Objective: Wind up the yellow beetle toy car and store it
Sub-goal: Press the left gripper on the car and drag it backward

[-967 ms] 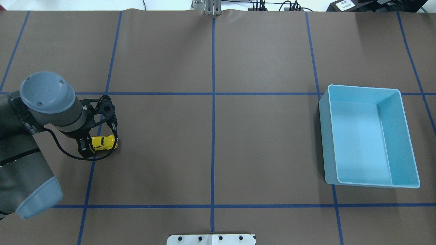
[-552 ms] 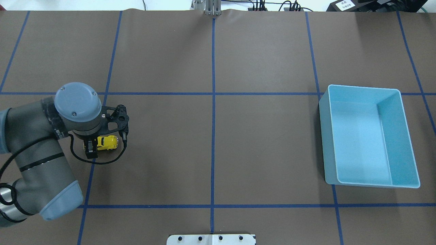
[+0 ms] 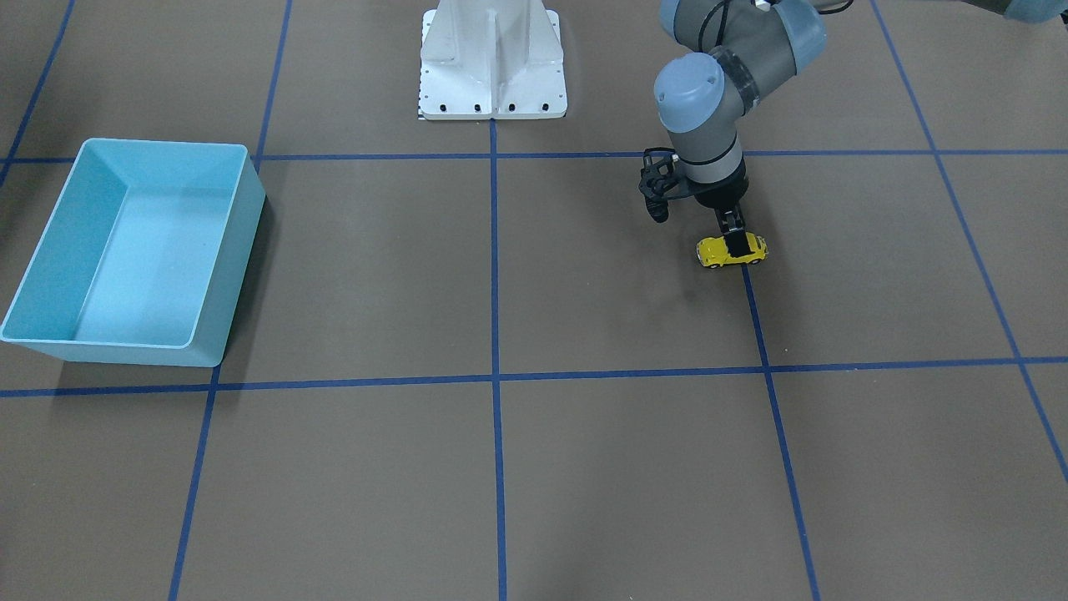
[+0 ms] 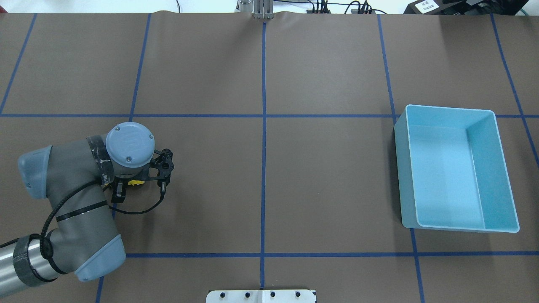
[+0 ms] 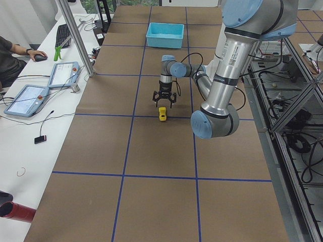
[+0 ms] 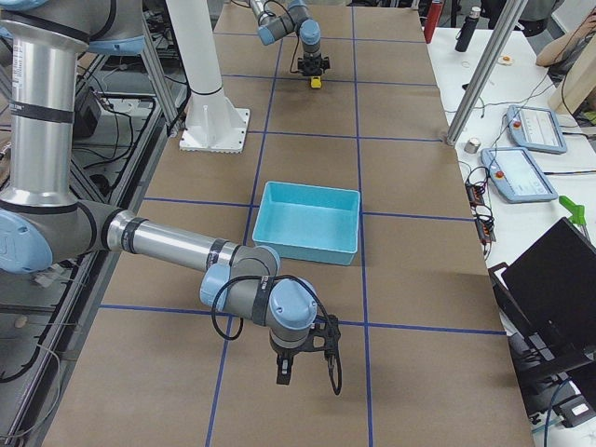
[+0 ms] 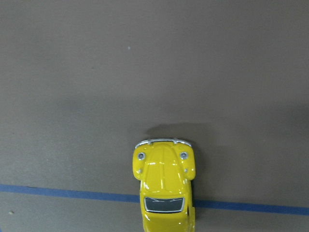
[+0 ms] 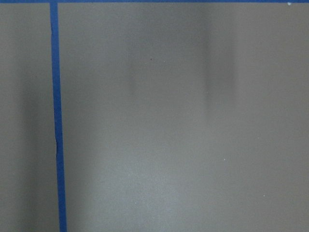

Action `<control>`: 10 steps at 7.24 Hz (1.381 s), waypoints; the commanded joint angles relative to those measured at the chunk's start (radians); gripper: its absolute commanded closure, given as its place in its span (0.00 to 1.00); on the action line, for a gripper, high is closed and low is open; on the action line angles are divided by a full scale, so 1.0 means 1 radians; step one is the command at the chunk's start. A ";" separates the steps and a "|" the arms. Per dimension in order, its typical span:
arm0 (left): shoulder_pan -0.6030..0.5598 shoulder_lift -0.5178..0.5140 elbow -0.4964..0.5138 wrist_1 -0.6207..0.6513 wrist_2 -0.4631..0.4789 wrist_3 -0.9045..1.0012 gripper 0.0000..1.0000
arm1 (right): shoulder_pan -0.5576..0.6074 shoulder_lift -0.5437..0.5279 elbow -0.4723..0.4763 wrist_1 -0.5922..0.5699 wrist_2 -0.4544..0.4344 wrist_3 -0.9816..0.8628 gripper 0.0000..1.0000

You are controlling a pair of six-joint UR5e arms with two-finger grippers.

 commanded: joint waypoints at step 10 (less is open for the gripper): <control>0.001 -0.074 0.152 0.006 0.005 -0.009 0.40 | 0.000 0.004 0.005 0.002 0.002 -0.003 0.00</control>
